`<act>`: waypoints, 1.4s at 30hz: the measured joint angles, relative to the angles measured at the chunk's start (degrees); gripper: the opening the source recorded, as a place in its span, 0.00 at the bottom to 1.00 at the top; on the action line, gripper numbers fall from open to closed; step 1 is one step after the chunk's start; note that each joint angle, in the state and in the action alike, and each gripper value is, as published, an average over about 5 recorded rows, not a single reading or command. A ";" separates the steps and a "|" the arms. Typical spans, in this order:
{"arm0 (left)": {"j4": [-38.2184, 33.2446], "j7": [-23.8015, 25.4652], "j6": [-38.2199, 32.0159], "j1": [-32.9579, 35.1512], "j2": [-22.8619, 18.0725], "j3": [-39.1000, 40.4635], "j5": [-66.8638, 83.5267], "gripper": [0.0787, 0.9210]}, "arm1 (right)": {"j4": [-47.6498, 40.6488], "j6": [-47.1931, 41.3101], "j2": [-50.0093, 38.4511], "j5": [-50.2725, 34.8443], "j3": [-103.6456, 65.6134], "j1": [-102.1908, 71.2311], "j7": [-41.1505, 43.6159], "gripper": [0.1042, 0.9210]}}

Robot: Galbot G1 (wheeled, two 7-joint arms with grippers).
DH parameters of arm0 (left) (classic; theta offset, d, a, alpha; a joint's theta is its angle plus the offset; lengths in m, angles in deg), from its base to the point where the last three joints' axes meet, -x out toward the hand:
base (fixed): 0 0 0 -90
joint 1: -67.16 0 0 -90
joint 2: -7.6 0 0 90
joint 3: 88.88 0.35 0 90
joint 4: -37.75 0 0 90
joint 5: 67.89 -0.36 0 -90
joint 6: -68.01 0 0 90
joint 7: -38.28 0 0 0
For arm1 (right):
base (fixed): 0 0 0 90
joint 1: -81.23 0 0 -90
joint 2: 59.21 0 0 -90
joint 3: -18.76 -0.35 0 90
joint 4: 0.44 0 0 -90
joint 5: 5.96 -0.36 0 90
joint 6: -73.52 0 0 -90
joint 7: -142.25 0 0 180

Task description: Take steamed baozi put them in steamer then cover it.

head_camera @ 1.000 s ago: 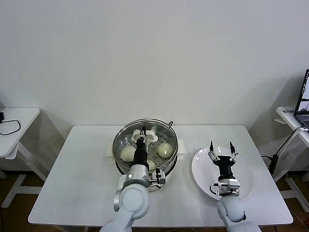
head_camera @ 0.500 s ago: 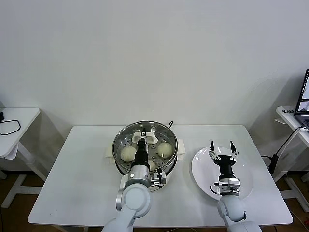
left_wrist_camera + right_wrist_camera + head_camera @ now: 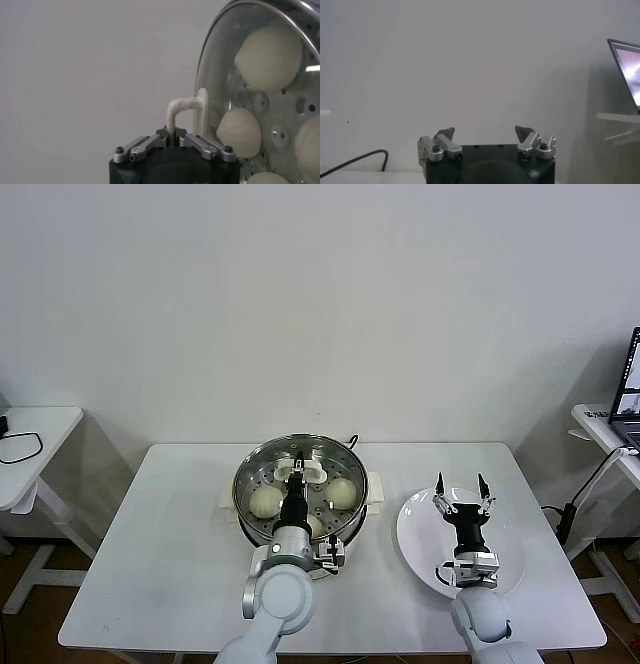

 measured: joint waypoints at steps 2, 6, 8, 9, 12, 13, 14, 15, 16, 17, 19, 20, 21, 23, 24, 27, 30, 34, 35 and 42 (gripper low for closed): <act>0.08 0.03 -0.15 0.09 -0.10 -0.11 -0.28 0.13 | 0.09 0.02 -0.04 0.00 -0.07 -0.06 0.00 0.88; 0.03 0.19 -0.25 0.32 -0.15 -0.19 -0.65 0.16 | 0.31 0.03 -0.13 0.01 -0.16 -0.11 0.00 0.88; -0.14 0.26 -0.30 0.50 -0.16 -0.18 -0.73 0.22 | 0.40 0.03 -0.16 0.01 -0.17 -0.12 0.02 0.88; -0.27 0.27 -0.34 0.61 -0.16 -0.16 -0.75 0.25 | 0.44 0.03 -0.17 0.01 -0.18 -0.13 0.03 0.88; -0.85 0.31 -0.45 0.96 -0.12 -0.06 -0.75 0.35 | 0.49 0.03 -0.23 0.02 -0.18 -0.19 0.07 0.88; -1.09 0.32 -0.47 1.09 -0.08 -0.03 -0.71 0.38 | 0.50 0.03 -0.25 0.02 -0.18 -0.20 0.08 0.88; -1.36 0.34 -0.49 1.22 0.00 -0.01 -0.64 0.42 | 0.51 0.02 -0.29 0.02 -0.18 -0.21 0.08 0.88; -1.67 0.36 -0.50 1.38 0.10 0.04 -0.54 0.46 | 0.52 0.02 -0.32 0.02 -0.18 -0.20 0.09 0.88; -2.01 0.38 -0.51 1.54 0.22 0.10 -0.42 0.49 | 0.54 0.01 -0.36 0.02 -0.17 -0.18 0.10 0.88; -2.37 0.40 -0.51 1.71 0.35 0.18 -0.27 0.53 | 0.57 0.00 -0.39 0.02 -0.16 -0.14 0.10 0.88; -3.21 0.44 -0.52 2.14 0.65 0.39 0.10 0.59 | 0.68 -0.07 -0.44 0.03 -0.13 -0.01 0.10 0.88; -3.68 0.46 -0.51 2.40 0.82 0.47 0.32 0.63 | 0.77 -0.12 -0.45 0.03 -0.11 0.07 0.10 0.88; -4.22 0.47 -0.51 2.71 1.02 0.54 0.57 0.66 | 0.86 -0.17 -0.48 0.04 -0.08 0.15 0.09 0.88; -5.43 0.49 -0.58 3.46 1.48 0.57 1.12 0.73 | 1.03 -0.28 -0.52 0.04 0.01 0.30 0.08 0.88; -6.11 0.51 -0.64 3.90 1.75 0.54 1.42 0.76 | 1.10 -0.33 -0.55 0.04 0.06 0.37 0.07 0.88; -8.32 0.69 -0.89 5.38 2.71 0.33 2.44 0.85 | 1.22 -0.48 -0.58 0.05 0.26 0.54 0.07 0.88; -10.80 0.76 -0.99 6.94 3.91 -0.11 3.88 0.88 | 1.34 -0.64 -0.56 0.00 0.41 0.54 0.13 0.88; -14.37 0.33 -0.85 8.78 5.65 -1.40 7.51 0.88 | 1.84 -1.10 -0.80 -0.71 0.57 0.18 0.46 0.88; -15.30 0.10 -0.78 9.13 6.12 -1.93 8.97 0.88 | 2.00 -1.31 -0.94 -1.05 0.67 0.04 0.61 0.88; -18.94 -5.40 -2.04 9.70 9.08 -8.46 27.60 0.88 | 3.49 -3.95 -2.10 -4.97 1.30 -1.28 1.51 0.88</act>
